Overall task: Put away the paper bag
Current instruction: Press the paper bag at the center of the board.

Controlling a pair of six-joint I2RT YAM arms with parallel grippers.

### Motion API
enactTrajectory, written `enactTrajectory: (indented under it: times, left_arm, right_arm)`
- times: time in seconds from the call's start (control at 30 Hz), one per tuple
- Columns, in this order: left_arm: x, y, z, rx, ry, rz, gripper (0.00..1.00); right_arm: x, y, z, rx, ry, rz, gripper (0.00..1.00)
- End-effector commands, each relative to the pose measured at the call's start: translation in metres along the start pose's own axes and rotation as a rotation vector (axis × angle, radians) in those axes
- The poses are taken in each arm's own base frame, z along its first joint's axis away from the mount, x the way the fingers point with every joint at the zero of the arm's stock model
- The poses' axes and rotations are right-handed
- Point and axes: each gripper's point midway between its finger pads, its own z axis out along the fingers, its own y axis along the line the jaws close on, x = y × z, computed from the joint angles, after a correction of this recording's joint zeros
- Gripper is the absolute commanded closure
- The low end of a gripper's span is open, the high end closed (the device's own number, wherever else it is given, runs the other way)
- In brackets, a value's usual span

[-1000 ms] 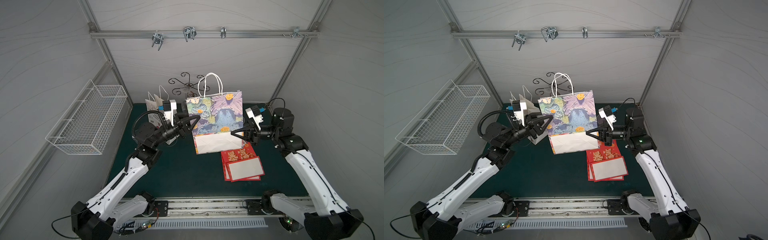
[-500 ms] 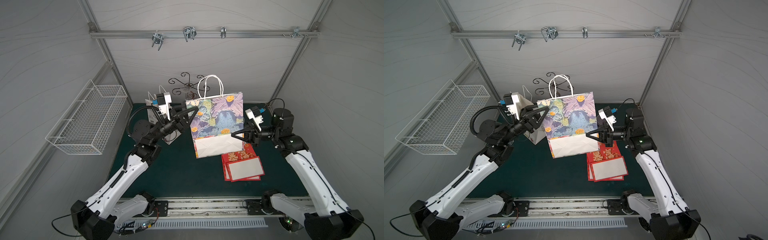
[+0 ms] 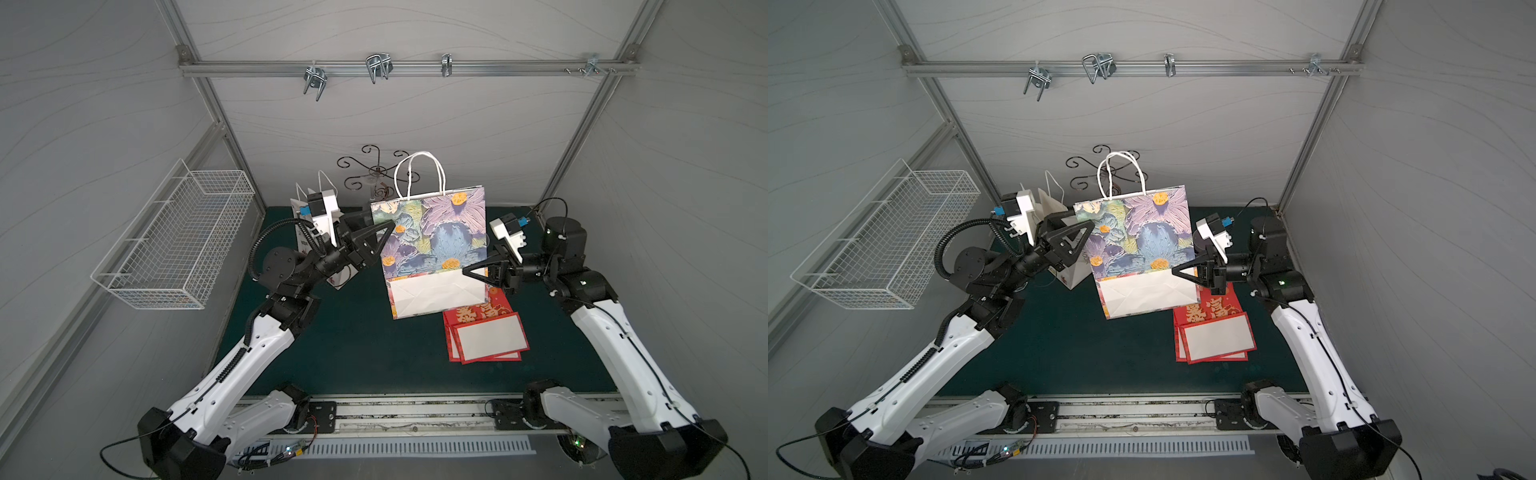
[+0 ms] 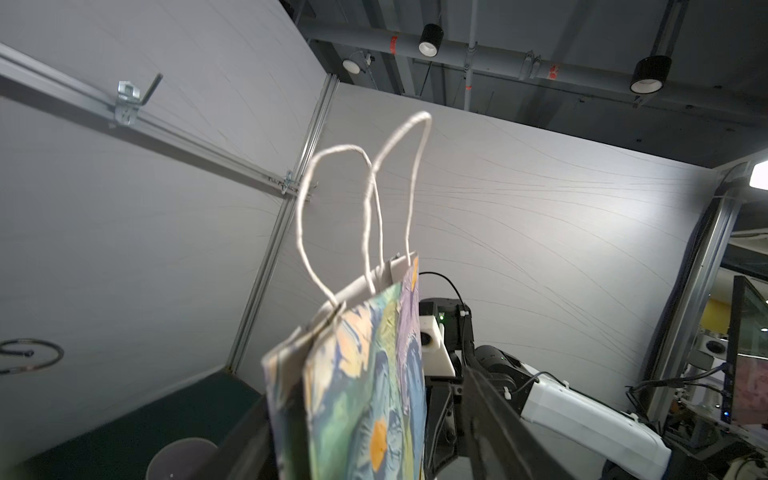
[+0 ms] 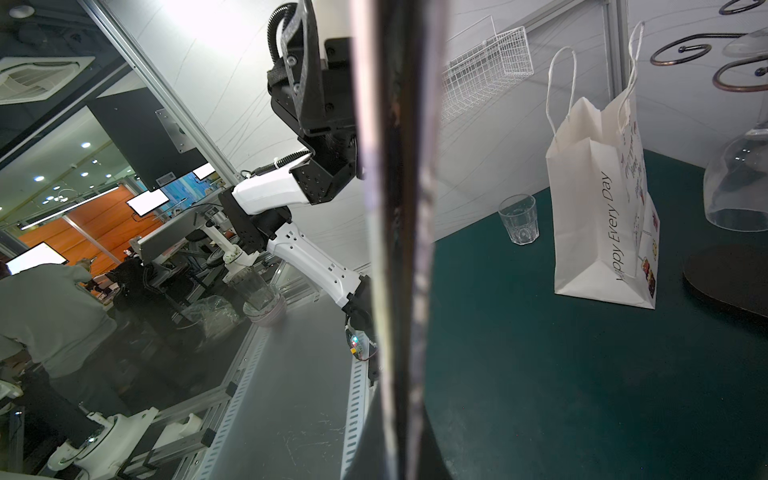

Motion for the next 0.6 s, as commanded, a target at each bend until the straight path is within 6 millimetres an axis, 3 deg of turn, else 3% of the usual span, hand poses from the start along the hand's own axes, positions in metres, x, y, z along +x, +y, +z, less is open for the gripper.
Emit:
enactTrajectory:
  times: [0.0, 0.13, 0.2, 0.47, 0.57]
  left_arm:
    - [0.02, 0.0, -0.01, 0.012, 0.051, -0.058, 0.27]
    - [0.076, -0.002, -0.016, 0.098, 0.275, -0.142, 0.26]
    - [0.091, -0.002, -0.021, 0.121, 0.33, -0.156, 0.26]
    - [0.085, -0.012, -0.019, 0.178, 0.326, -0.172, 0.34]
    - [0.086, -0.014, -0.018, 0.186, 0.335, -0.174, 0.54]
  right_arm:
    - [-0.016, 0.012, -0.001, -0.005, -0.012, -0.056, 1.0]
    - [-0.024, 0.013, -0.001, -0.002, -0.018, -0.084, 1.0]
    - [-0.026, 0.013, -0.001, -0.001, -0.017, -0.093, 1.0]
    - [-0.019, -0.003, 0.0, 0.064, -0.009, -0.07, 1.0]
    - [-0.017, -0.006, 0.0, 0.074, -0.008, -0.061, 1.0]
